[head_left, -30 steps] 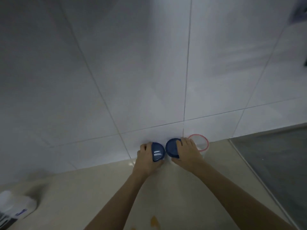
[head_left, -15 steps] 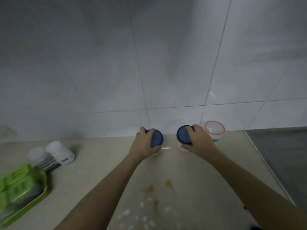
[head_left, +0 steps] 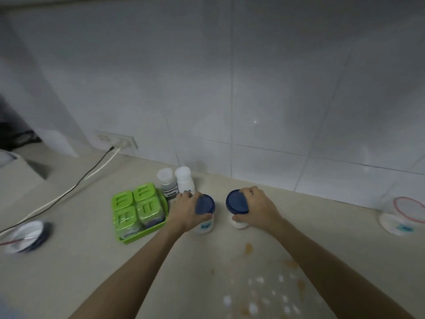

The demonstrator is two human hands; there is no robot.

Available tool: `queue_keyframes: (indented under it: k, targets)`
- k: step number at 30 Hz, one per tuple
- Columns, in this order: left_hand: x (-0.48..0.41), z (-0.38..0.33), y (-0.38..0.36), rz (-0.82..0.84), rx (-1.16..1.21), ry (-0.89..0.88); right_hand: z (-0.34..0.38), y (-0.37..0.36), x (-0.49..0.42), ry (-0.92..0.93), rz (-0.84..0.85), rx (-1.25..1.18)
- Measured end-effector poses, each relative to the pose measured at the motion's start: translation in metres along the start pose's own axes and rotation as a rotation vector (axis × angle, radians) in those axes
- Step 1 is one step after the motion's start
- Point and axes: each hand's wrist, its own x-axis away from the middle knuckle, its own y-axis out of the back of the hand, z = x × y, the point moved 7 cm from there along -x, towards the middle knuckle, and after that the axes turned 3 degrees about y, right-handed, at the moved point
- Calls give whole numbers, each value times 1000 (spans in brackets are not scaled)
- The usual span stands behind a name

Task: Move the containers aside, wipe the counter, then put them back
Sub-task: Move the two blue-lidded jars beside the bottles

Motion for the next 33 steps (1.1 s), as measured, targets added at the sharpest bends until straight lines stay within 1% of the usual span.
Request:
queue_keyframes:
  k: [3,7,10,13,15,18,21,23,25,26,28,31,33]
  targets:
    - [-9,39,5,-49,18,7,32,-15,-34,-7,-5,-54]
    - [-20,67,2,-108,57,-13,58,-40,-67,2,7,-60]
    - [-29,82,-7,-154,38,-25,68,-57,-84,-1,10,-68]
    - [-37,96,-8,-229,67,26,71,-71,-96,1,16,-96]
    - [-39,98,-5,-274,44,22,72,-76,-98,3,-7,-132]
    - [-41,96,-9,-262,-65,-55,75,-81,-96,-5,-37,-218]
    - [-38,96,-10,-239,-77,-63,73,-82,-90,5,-47,-244]
    - [-29,90,-5,-317,-56,-100,68,-80,-79,15,-44,-241]
    - [-13,73,-2,-439,8,-225,60,-79,-59,43,-49,-160]
    - [-3,57,-4,-463,49,-300,52,-77,-45,45,-48,-116]
    - [12,24,-19,-418,109,-396,31,-76,-16,32,-50,-72]
    - [25,-37,-59,-255,170,-476,-21,-70,37,-55,-57,-101]
    - [30,-76,-86,-157,170,-508,-55,-58,74,-120,-55,-98]
